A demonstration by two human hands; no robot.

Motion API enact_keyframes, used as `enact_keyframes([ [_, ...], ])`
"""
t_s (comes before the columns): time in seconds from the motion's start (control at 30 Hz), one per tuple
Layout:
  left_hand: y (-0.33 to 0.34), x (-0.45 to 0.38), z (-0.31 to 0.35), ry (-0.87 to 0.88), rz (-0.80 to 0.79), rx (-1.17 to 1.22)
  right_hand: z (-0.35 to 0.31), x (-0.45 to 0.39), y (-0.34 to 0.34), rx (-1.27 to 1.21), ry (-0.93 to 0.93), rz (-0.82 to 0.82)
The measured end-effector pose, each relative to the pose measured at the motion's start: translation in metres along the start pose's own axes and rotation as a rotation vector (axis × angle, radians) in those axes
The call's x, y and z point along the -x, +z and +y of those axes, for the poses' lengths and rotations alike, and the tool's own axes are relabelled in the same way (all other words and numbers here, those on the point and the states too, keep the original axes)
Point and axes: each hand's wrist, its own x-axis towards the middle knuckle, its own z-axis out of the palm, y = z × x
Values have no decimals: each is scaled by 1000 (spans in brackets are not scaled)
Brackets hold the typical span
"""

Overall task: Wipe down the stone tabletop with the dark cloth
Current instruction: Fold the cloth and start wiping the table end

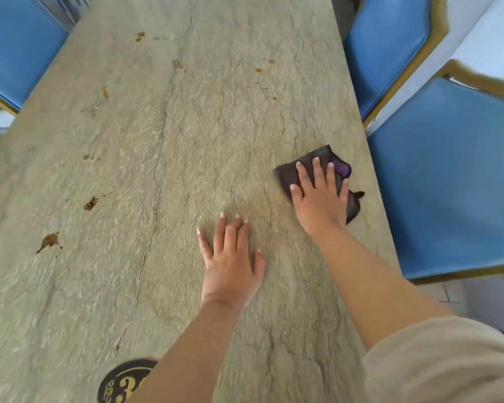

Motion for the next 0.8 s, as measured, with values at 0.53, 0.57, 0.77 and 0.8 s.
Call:
enact_keyframes([
  [0.53,-2,74,-12,154,-18,173,-3,238,40,18,-50,59],
  [0.57,-1,83,-14,160,-14,180,-9,260,46,33,-178,61],
  [0.77,3,115,-5,90,-69,113,74,313,42,157,-672,-21],
  [0.8,6,117,1,69,-76,60,89,307,37,165,-576,-17],
])
